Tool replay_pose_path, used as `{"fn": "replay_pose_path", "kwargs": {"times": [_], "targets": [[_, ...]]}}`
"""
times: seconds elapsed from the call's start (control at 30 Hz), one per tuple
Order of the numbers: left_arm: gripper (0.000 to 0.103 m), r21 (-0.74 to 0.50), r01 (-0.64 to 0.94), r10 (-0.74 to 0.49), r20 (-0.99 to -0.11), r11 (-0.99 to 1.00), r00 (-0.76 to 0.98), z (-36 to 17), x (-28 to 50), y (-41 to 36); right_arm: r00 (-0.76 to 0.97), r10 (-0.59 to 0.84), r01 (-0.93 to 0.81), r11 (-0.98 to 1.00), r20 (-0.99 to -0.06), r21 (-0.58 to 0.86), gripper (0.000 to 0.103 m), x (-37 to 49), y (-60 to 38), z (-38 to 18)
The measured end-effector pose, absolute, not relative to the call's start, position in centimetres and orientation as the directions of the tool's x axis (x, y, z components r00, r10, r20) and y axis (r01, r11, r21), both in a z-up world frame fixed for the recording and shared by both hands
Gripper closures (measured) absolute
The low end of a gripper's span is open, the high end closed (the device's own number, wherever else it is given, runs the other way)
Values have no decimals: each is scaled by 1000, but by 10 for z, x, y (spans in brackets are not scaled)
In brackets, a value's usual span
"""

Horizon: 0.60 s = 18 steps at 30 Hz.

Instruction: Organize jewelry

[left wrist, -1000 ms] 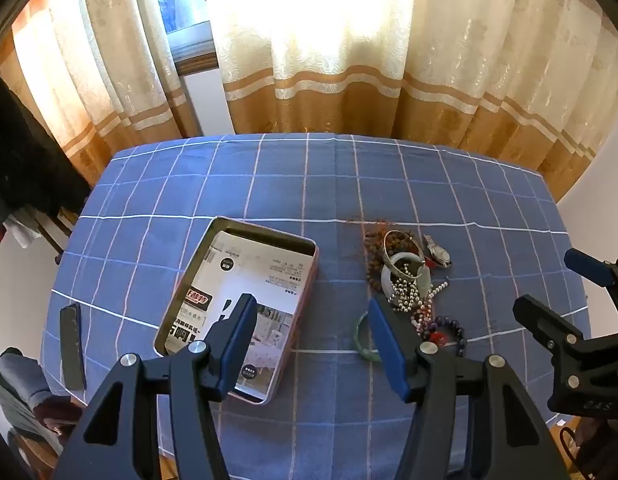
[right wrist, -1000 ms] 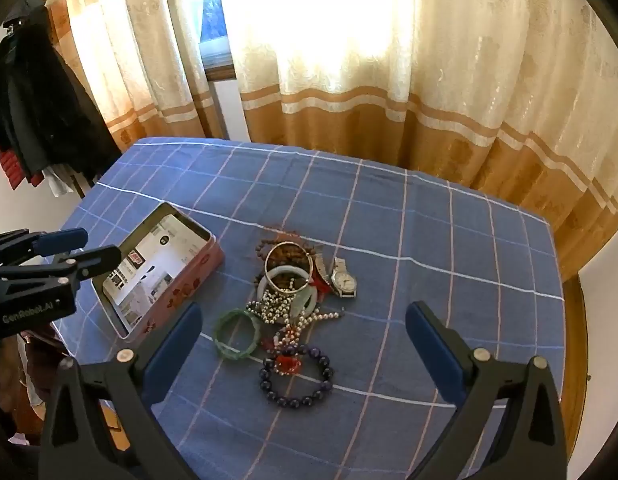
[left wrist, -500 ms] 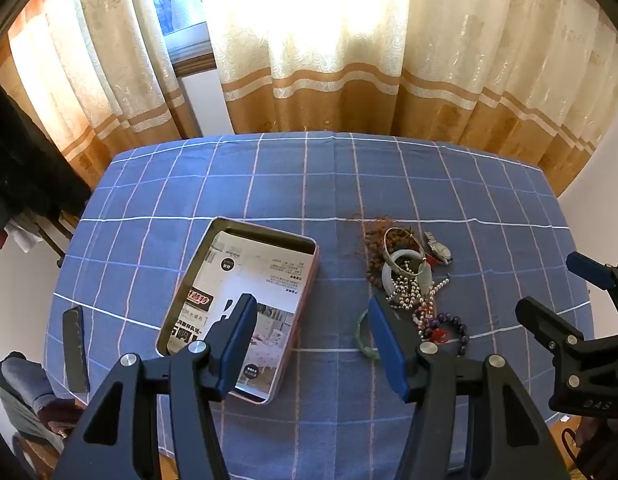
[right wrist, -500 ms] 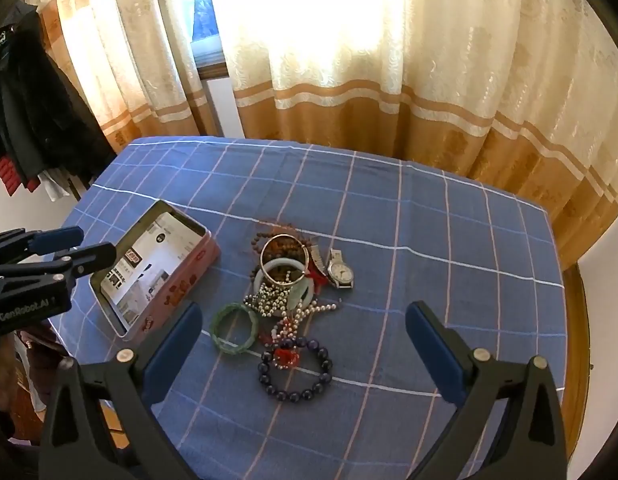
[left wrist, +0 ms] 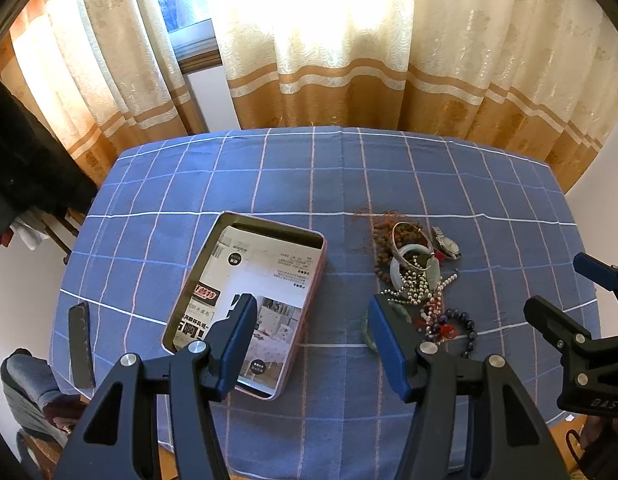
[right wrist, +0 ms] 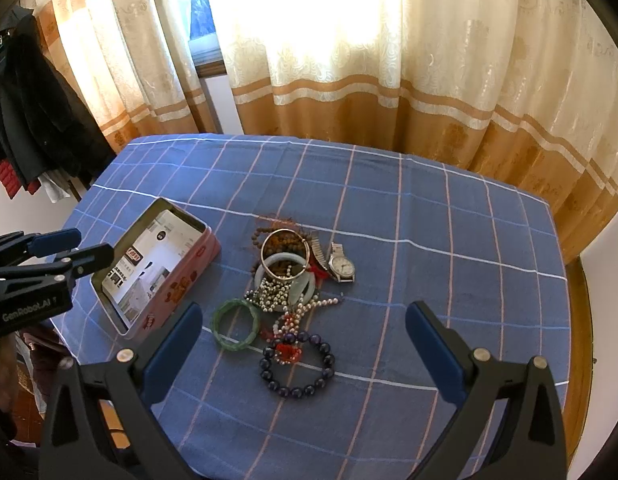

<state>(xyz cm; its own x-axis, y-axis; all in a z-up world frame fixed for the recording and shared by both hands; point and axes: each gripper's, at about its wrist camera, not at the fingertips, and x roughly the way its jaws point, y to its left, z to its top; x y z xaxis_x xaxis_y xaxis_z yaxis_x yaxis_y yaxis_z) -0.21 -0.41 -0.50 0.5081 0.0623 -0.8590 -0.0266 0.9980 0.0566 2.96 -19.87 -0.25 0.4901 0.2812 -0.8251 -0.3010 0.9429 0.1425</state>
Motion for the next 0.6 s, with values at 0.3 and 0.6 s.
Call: {"fn": "replay_pose_path", "kwargs": {"times": [0.3,0.6], "targets": [[45,61,-29,68,-861,998,504,-7,-1,-5,482,278,-295,945,-831,145,0,32,-197,-2],[45,67,-31,74,-862,997,501,-7,-1,-4,479,281,-293,944,-832,150,0,32,-197,-3]]}}
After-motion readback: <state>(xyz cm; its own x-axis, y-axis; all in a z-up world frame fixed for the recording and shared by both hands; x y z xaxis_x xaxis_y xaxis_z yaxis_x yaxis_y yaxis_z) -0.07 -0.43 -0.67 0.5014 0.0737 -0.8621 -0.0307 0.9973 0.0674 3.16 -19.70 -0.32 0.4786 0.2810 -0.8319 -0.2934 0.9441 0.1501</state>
